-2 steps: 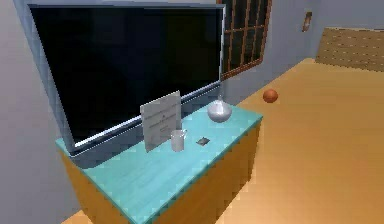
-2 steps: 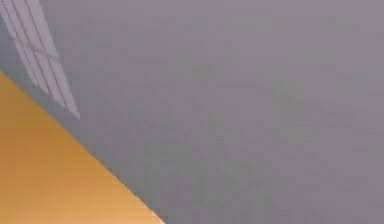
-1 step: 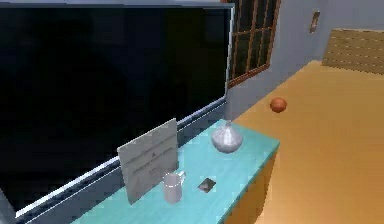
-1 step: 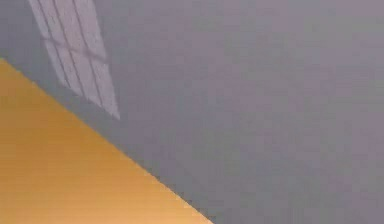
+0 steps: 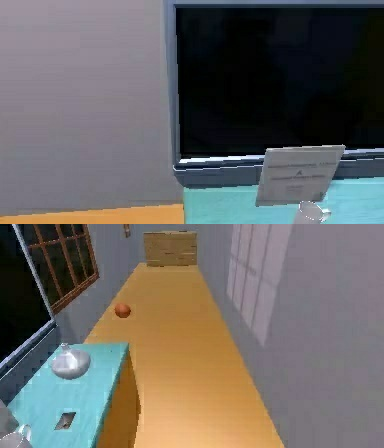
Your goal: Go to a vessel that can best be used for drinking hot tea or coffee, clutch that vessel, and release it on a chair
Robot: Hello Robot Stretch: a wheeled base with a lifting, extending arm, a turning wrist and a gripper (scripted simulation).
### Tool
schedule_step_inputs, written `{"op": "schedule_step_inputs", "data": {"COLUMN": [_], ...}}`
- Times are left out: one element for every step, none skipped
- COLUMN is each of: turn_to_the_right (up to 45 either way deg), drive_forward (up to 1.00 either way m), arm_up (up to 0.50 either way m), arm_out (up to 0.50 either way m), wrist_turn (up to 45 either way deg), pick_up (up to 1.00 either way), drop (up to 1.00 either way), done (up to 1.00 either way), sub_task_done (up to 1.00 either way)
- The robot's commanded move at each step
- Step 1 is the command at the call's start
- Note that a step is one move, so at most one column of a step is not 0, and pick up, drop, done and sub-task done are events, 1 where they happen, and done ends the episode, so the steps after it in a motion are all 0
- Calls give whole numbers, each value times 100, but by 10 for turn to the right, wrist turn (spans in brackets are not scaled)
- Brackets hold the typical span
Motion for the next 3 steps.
{"op": "schedule_step_inputs", "data": {"turn_to_the_right": [-450, 0, 0], "drive_forward": [0, 0, 0], "arm_up": [0, 50, 28], "arm_out": [0, 0, 0], "wrist_turn": [0, 0, 0], "pick_up": [0, 0, 0], "drop": [0, 0, 0], "done": [0, 0, 0], "sub_task_done": [0, 0, 0]}}
